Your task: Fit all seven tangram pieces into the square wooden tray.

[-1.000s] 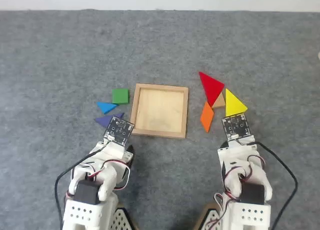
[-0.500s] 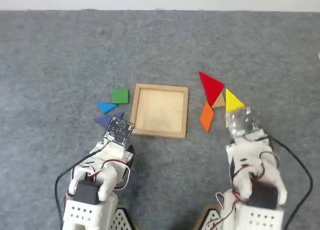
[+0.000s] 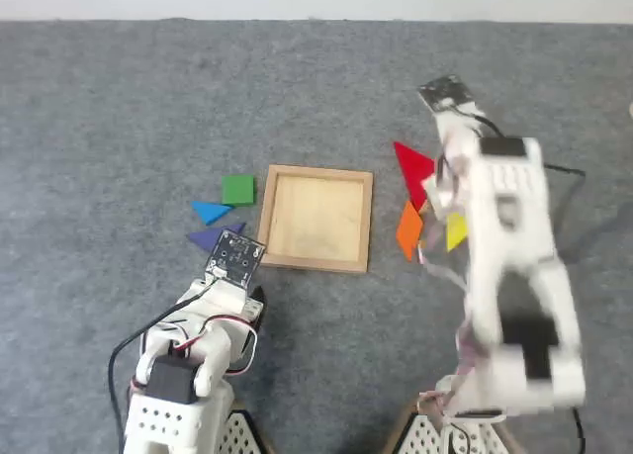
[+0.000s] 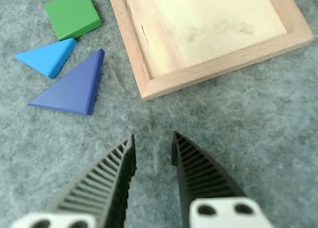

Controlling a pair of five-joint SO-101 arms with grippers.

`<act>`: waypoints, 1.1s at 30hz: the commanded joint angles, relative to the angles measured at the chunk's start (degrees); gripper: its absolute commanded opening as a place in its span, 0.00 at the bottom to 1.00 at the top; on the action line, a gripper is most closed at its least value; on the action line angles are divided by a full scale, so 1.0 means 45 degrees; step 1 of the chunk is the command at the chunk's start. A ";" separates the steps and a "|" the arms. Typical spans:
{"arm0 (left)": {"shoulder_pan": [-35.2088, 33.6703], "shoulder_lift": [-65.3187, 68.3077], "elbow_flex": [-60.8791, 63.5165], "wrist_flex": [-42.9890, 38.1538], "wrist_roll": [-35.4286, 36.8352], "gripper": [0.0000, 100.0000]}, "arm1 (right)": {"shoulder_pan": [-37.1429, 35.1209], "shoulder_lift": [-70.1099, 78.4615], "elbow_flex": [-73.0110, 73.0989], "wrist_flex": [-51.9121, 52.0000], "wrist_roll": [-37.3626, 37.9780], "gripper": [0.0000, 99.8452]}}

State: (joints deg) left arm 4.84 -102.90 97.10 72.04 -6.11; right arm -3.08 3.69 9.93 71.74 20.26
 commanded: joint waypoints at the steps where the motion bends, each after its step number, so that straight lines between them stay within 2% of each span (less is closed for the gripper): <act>1: -0.0078 -0.0215 -0.0147 0.0039 0.0117 0.12 | 0.0147 0.3761 -0.3810 0.0733 -0.1875 0.25; 7: -0.0078 -0.0215 -0.0147 0.0039 0.0117 0.12 | 0.0244 0.4835 -0.4415 0.1065 -0.2950 0.26; 14: -0.0078 -0.0215 -0.0147 0.0039 0.0117 0.12 | 0.0772 0.4835 -0.4376 0.1377 -0.2872 0.38; 33: -0.0078 -0.0215 -0.0147 0.0039 0.0117 0.12 | 0.0498 0.6632 -0.4278 0.0186 -0.2891 0.38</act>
State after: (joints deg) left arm 4.84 -102.90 97.10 72.04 -6.11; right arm -0.35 33.23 -7.03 73.76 7.60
